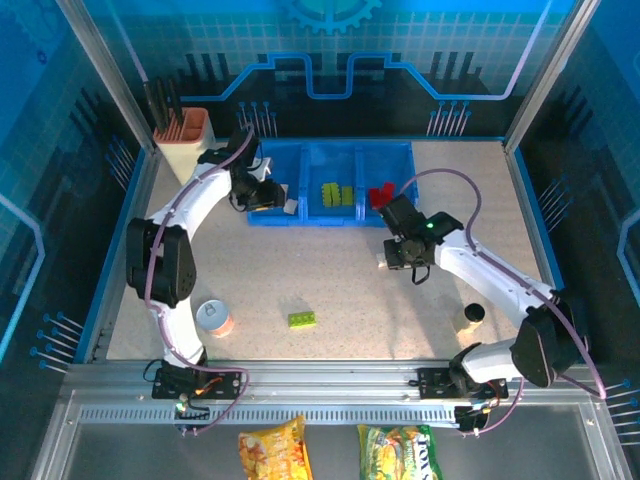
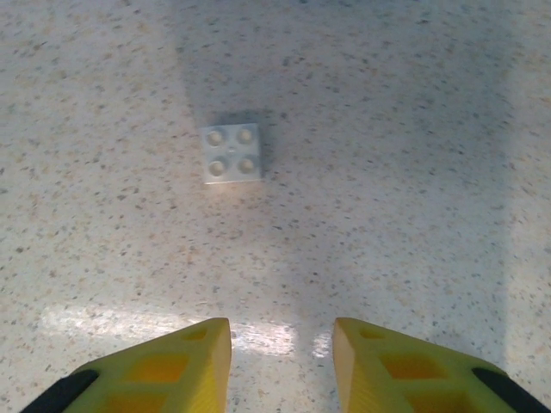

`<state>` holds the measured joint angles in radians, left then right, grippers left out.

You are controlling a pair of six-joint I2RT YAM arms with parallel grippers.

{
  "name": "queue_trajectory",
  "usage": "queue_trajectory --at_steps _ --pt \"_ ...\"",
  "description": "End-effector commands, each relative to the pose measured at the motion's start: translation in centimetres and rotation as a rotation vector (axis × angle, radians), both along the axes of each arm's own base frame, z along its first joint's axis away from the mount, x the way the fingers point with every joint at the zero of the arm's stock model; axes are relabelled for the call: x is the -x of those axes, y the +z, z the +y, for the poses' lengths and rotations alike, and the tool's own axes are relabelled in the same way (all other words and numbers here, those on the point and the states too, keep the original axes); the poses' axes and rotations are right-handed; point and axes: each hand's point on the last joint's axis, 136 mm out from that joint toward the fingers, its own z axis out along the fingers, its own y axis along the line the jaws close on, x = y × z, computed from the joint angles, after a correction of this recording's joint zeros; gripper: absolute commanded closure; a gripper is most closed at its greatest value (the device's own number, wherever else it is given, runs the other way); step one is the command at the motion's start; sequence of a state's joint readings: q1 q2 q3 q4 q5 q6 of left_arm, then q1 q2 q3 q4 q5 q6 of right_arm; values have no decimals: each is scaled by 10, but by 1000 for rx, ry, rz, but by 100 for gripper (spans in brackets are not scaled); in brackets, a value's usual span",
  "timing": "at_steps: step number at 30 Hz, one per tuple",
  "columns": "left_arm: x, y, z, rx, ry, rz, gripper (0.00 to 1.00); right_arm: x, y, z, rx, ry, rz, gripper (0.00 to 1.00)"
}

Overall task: Sort the legos into containers by color
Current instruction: Pick up the lego from the bottom-center of the table.

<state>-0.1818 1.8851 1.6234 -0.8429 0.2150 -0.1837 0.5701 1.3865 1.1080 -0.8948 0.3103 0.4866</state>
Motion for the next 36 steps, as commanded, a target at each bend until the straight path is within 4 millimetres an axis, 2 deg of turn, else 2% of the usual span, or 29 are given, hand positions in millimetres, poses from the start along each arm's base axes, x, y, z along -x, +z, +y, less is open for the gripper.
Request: queue_trajectory --at_steps 1,6,10,13,20,27,36 --pt "19 14 22 -36 32 1 55 -5 6 37 -29 161 -16 61" --pt "38 21 47 -36 81 6 55 6 -5 90 -30 489 2 59" --pt "49 24 64 -30 117 7 55 30 -16 130 -39 817 18 57" --pt "56 26 74 -33 132 3 55 51 -26 151 -46 1033 30 57" --pt "64 20 91 -46 169 -27 54 81 -38 186 -125 1360 -53 52" --pt "59 17 96 -35 179 -84 54 108 -54 213 -144 1614 -120 49" --pt "60 8 100 -42 188 -101 55 113 -84 233 -123 1681 -109 46"
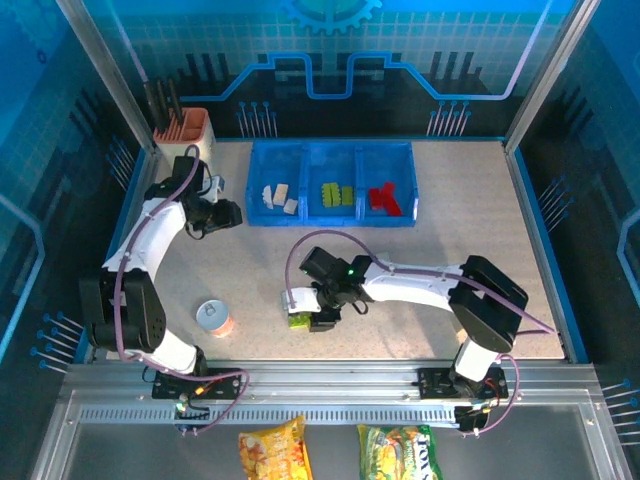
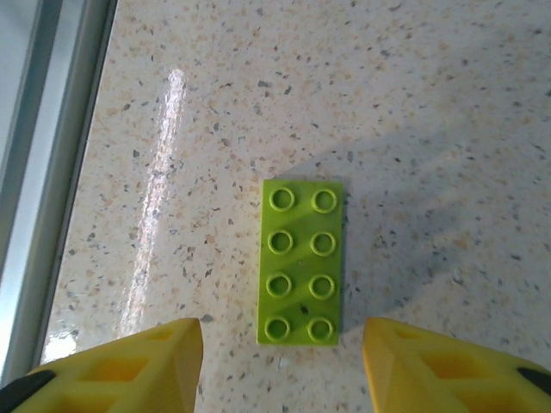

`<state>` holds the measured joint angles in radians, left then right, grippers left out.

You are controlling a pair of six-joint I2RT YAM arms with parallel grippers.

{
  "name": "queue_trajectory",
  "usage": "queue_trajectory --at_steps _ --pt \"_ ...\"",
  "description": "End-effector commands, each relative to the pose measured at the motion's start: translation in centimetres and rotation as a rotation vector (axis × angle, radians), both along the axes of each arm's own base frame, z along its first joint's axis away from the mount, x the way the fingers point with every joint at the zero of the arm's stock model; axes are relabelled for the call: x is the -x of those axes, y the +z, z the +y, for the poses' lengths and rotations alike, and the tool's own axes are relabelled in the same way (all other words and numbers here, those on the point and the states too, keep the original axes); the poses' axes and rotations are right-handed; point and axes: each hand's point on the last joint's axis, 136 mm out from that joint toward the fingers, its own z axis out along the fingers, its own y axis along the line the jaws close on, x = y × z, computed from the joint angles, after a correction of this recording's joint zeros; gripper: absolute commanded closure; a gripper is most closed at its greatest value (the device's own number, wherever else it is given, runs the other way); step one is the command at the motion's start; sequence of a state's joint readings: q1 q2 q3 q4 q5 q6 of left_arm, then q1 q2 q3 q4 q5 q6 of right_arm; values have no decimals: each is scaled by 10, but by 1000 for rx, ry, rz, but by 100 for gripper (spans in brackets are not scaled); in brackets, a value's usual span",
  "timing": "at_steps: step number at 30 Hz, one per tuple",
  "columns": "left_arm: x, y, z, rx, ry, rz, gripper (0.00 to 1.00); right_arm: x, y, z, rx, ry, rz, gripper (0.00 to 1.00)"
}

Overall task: Sort the legos into containers by color
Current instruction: Pick up the lego from the bottom-center of the table.

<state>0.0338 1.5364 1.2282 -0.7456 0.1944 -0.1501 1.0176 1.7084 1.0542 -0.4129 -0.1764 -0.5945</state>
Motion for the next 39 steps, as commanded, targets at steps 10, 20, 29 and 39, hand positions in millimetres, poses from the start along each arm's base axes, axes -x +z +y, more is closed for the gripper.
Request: queue_trajectory --at_steps 10,20,29,39 --pt "-2 0 5 -18 -5 -25 55 1 -31 17 23 55 -31 44" --pt "-2 -3 4 -10 -9 -14 55 5 -52 8 105 56 -10 50" --pt "-3 -3 4 -8 -9 -15 55 2 -49 10 102 49 -21 62" --pt "-3 -4 4 -8 -9 -12 55 -5 -29 15 54 37 -35 64"
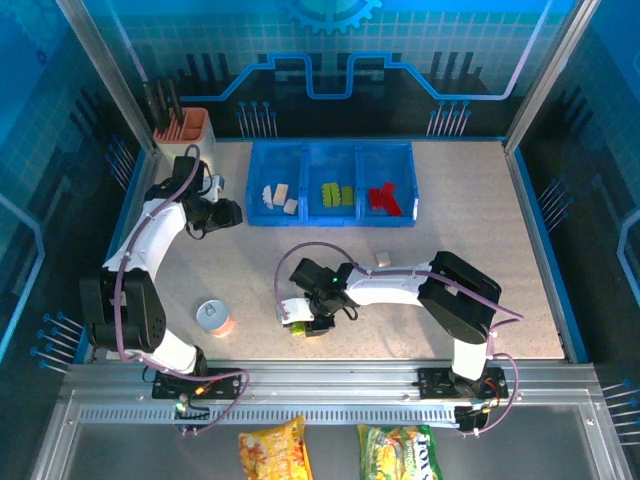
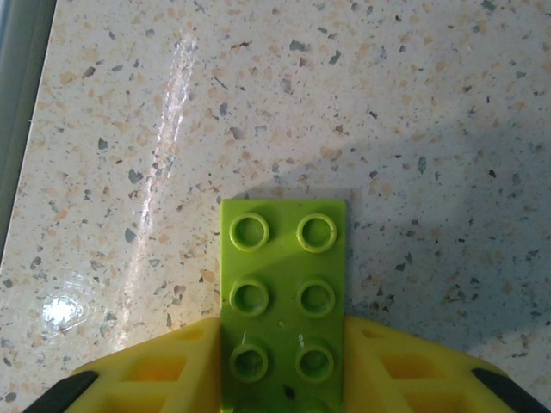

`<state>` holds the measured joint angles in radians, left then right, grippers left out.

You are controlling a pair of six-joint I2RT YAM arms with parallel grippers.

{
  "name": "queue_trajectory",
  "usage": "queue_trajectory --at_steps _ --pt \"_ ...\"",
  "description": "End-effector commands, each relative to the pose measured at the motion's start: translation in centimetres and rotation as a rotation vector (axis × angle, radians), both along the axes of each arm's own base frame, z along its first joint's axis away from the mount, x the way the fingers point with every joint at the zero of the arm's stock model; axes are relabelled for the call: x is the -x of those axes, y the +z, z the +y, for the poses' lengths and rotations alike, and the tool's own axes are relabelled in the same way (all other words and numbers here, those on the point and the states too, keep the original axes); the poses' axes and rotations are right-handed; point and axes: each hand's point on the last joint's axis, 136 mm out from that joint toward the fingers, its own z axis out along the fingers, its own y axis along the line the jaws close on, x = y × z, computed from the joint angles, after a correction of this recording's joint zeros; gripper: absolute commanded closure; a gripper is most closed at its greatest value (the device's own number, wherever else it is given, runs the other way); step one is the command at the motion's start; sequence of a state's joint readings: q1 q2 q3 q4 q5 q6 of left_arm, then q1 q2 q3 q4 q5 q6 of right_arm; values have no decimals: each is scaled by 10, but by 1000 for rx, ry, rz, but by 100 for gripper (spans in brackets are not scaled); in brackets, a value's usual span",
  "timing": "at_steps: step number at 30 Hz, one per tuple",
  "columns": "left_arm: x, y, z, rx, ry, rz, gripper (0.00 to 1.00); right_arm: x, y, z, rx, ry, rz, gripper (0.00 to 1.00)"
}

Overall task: Sort the legos into containers by color
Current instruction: Pick up the lego from the bottom-center of the table.

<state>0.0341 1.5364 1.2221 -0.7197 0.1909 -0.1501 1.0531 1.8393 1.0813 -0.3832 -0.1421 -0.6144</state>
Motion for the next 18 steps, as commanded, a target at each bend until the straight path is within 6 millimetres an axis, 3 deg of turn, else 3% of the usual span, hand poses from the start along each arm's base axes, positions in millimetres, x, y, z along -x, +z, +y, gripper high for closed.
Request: queue_trajectory --at_steps 1,9,18 --pt "2 -4 3 -3 -13 9 55 -11 12 6 -31 -9 -39 64" --pt "2 -3 3 -3 -12 6 55 -33 37 -4 -95 -123 -26 64" --pt "2 -3 1 3 -17 7 55 -90 59 -25 -154 -477 -4 64"
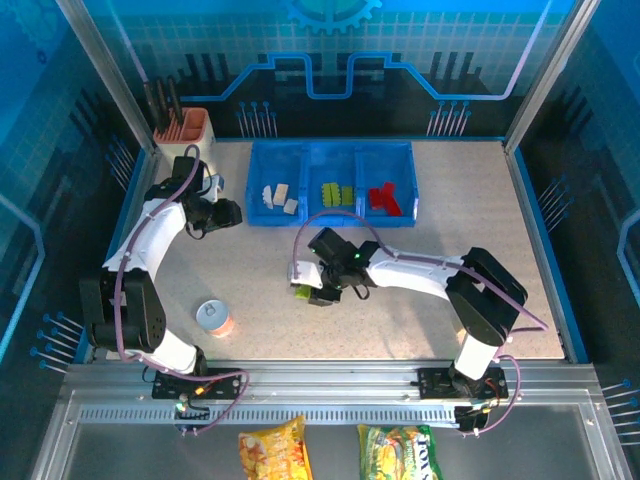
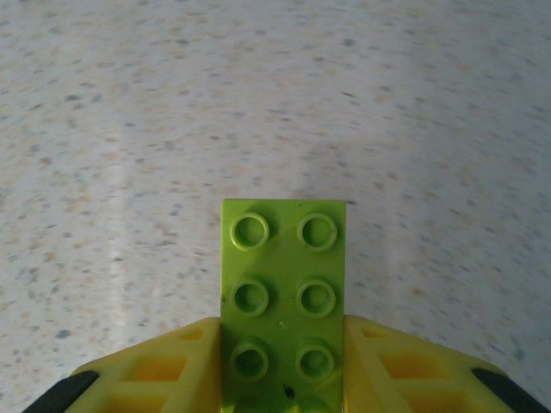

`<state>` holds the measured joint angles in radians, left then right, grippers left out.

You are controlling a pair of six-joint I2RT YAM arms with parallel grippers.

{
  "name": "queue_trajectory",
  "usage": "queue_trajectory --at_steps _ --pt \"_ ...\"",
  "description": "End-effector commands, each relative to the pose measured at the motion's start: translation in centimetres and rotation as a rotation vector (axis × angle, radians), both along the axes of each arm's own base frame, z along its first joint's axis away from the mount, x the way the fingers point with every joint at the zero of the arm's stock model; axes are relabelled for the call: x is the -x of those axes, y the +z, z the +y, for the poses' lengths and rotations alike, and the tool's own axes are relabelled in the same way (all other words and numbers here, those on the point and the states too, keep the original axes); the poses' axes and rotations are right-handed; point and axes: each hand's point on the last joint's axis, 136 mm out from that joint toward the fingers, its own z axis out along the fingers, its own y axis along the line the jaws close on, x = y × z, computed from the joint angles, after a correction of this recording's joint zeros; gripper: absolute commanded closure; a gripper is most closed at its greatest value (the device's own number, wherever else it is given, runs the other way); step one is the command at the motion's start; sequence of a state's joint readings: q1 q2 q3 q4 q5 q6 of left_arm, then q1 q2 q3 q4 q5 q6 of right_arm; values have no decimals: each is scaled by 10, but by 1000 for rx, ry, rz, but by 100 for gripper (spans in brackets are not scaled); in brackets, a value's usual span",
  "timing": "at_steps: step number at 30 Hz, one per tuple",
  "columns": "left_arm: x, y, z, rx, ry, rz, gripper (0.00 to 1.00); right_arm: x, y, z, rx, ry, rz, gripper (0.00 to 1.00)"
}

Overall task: Sort the legos into containers by color
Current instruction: Pick up the lego from the bottom-center of the table, then place the lego in the container.

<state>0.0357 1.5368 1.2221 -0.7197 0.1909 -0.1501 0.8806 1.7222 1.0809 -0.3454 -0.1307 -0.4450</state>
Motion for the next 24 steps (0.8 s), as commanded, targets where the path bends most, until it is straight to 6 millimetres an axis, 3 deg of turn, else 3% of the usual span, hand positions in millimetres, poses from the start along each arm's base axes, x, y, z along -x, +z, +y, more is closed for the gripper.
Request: queue_trajectory --at_steps 1,6,15,24 --pt "2 -2 1 3 -18 6 55 -25 12 -7 -27 -187 17 64" --pt "1 -2 1 3 -18 7 55 -62 18 -26 -9 -422 -2 65" --pt "2 0 0 8 -19 4 55 -109 28 -55 9 -787 56 67" --pt "2 0 1 10 -16 7 55 -150 48 -60 -63 -995 134 68"
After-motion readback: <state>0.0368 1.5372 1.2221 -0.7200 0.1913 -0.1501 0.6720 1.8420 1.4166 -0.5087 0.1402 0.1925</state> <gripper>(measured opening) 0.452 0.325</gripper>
